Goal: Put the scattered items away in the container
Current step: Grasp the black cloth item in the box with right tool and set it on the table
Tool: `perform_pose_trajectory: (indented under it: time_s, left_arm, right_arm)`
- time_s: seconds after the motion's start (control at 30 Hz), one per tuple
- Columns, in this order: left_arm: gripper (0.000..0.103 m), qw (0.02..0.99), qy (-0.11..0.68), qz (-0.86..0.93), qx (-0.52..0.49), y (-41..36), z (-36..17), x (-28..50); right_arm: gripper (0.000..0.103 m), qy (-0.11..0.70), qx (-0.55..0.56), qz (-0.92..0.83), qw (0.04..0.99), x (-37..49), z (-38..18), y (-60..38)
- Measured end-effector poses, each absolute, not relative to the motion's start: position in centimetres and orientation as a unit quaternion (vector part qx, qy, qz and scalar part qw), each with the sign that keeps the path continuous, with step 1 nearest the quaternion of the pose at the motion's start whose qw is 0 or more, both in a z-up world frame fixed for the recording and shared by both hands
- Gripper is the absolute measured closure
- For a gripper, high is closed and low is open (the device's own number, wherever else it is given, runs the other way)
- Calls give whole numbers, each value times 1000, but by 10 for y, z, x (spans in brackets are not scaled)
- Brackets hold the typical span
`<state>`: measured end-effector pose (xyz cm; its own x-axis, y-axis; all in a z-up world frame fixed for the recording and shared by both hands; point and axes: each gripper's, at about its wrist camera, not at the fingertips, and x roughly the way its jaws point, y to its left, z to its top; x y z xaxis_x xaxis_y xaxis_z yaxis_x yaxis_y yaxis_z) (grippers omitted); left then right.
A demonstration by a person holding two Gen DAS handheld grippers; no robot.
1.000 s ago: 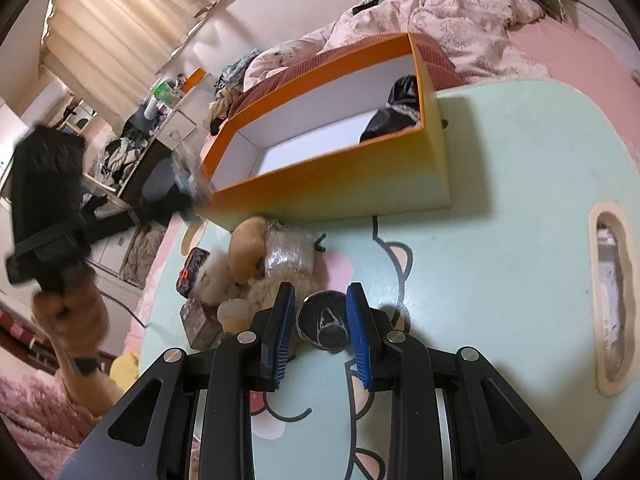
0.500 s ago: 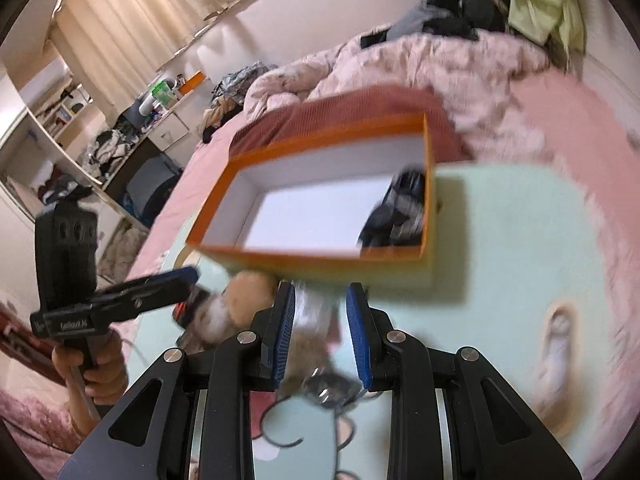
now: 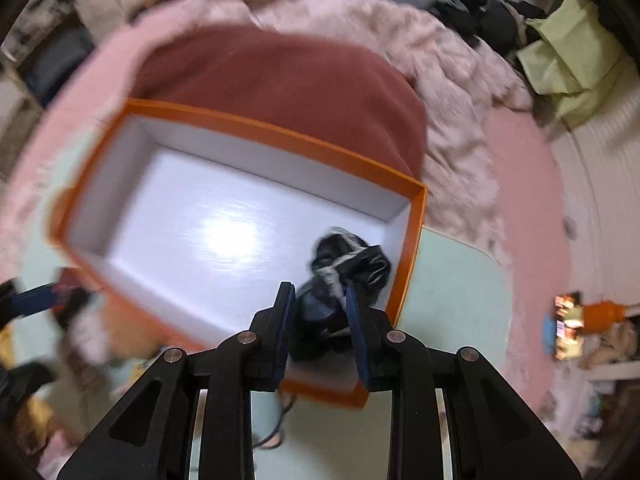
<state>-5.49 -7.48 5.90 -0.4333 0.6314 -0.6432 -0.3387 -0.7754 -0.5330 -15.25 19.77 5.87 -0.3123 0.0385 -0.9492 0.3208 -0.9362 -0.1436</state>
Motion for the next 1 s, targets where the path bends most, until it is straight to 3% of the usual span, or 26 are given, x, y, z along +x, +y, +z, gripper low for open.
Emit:
perform_pose_trajectory:
  time_s: [0.2, 0.33, 0.43, 0.77, 0.9, 1.0]
  left_arm:
    - [36, 305, -173, 828, -438, -76, 63, -50]
    - [36, 298, -174, 831, -437, -78, 62, -48]
    - [36, 288, -173, 832, -442, -78, 58, -47]
    - [36, 233, -139, 833, -483, -70, 38, -78]
    - [36, 230, -141, 836, -477, -68, 41, -77]
    - [36, 232, -140, 837, -475, -68, 44, -73]
  right_arm:
    - [75, 176, 575, -798, 45, -166, 36, 192]
    - [86, 154, 553, -817, 47, -162, 44, 196]
    - [92, 98, 526, -841, 78, -155, 63, 205]
    - [92, -30, 413, -880, 235, -84, 139, 224]
    - [92, -58, 428, -855, 288, -64, 127, 231]
    - [92, -29, 479, -823, 304, -59, 95, 221]
